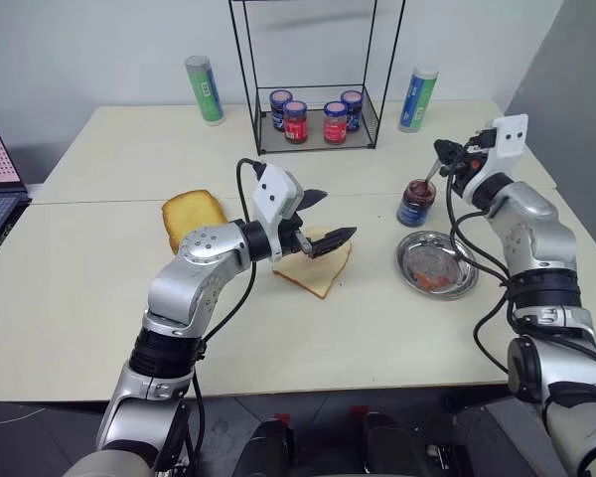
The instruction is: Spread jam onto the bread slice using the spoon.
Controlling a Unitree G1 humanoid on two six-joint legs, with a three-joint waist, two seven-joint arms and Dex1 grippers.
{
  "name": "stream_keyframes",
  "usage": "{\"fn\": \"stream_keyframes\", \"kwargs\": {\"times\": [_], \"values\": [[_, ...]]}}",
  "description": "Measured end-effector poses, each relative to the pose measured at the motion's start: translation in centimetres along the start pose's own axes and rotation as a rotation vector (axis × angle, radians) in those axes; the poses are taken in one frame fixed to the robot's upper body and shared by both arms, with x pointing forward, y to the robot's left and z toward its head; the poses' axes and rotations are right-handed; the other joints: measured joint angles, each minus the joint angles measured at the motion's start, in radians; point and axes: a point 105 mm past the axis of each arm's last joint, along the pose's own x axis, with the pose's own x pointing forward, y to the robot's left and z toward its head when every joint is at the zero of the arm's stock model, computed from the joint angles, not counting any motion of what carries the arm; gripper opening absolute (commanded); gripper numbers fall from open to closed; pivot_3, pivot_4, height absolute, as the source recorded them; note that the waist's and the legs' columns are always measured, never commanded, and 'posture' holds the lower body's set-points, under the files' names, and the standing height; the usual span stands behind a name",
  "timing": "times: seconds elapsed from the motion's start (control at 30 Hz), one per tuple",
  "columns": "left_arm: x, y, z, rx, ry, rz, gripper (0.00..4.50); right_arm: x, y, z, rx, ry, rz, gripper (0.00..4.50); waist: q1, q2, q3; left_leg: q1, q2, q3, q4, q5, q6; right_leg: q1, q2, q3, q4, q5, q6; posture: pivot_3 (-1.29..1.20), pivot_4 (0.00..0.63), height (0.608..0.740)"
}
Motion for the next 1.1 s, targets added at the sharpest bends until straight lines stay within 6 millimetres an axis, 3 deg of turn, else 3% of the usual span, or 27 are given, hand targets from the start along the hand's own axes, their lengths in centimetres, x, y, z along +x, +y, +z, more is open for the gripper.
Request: {"fn": "stream_keyframes", "kwargs": {"times": [0.33,1.1], "values": [[0.0,0.0,-0.1,-0.001,0.004,0.002,4.5,0.0,0.0,-0.4,0.105,0.007,-0.019,0.08,0.0,0.0,0.0,0.0,0.0,0.0,0.0,0.0,0.0,-0.001,0.0,0.0,0.0,0.0,0.0,0.0,0.15,0.74],[-0.1,0.0,-0.2,-0.007,0.011,0.001,4.5,-0.4,-0.3,1.0,0.125,-0.019,-0.045,0.08,-0.001,0.0,0.0,-0.003,0.0,0.002,0.0,0.0,0.0,-0.006,0.0,0.002,0.002,0.0,0.0,0.0,0.15,0.74]]}}
